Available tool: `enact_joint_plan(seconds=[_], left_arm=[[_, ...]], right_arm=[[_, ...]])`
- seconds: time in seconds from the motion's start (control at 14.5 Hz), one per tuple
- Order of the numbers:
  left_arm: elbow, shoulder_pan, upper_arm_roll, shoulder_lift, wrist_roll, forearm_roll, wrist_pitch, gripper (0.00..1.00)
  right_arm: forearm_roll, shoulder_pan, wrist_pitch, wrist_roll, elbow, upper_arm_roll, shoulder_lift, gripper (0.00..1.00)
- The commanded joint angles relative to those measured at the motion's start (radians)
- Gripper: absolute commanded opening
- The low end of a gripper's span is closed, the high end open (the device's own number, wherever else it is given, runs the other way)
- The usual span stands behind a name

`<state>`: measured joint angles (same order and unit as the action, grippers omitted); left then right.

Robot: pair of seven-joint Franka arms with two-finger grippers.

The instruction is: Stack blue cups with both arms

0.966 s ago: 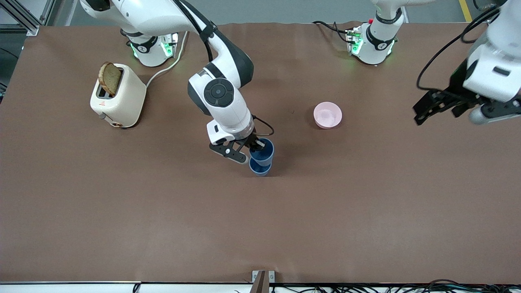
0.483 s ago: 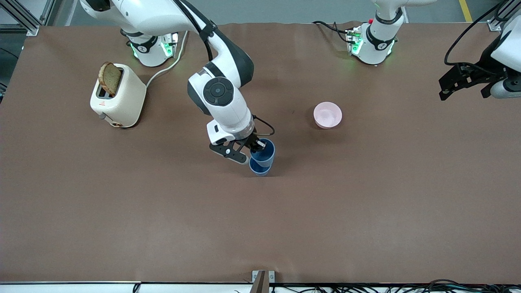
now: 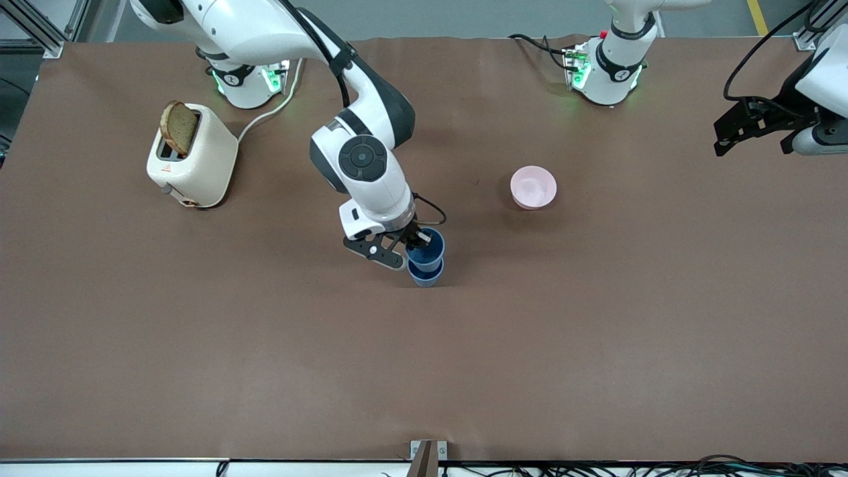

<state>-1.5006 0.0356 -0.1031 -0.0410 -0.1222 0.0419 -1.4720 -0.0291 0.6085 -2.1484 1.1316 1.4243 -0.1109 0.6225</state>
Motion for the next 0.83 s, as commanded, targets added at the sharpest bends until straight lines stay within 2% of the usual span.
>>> enact_joint_plan(seconds=[0.0, 0.07, 0.14, 0.28, 0.34, 0.55, 0.76], left_arm=[[-0.017, 0.0, 0.008, -0.022, 0.018, -0.013, 0.001, 1.0], [-0.015, -0.003, 0.013, -0.022, 0.018, -0.013, 0.001, 1.0], [-0.013, -0.005, 0.013, -0.022, 0.018, -0.013, 0.001, 1.0], [-0.013, -0.005, 0.013, -0.019, 0.022, -0.013, 0.001, 1.0], [-0.015, -0.003, 0.013, -0.019, 0.024, -0.011, 0.001, 1.0], [-0.015, 0.0, 0.01, -0.019, 0.024, -0.011, 0.001, 1.0], [-0.012, -0.002, 0.01, -0.016, 0.026, -0.011, 0.001, 1.0]], right_arm=[[0.015, 0.0, -0.001, 0.004, -0.001, -0.004, 0.002, 0.02], [0.015, -0.001, -0.001, 0.002, -0.001, -0.004, 0.003, 0.07], [0.012, -0.007, -0.001, 0.0, -0.002, -0.004, 0.003, 0.3], [0.015, 0.002, 0.001, 0.013, -0.002, -0.003, 0.002, 0.96], [0.015, 0.0, 0.001, 0.011, -0.002, -0.003, 0.002, 1.0], [0.015, -0.013, 0.004, 0.008, -0.007, 0.003, -0.018, 1.0], [0.072, -0.026, 0.097, 0.007, -0.002, 0.054, -0.144, 1.0]])
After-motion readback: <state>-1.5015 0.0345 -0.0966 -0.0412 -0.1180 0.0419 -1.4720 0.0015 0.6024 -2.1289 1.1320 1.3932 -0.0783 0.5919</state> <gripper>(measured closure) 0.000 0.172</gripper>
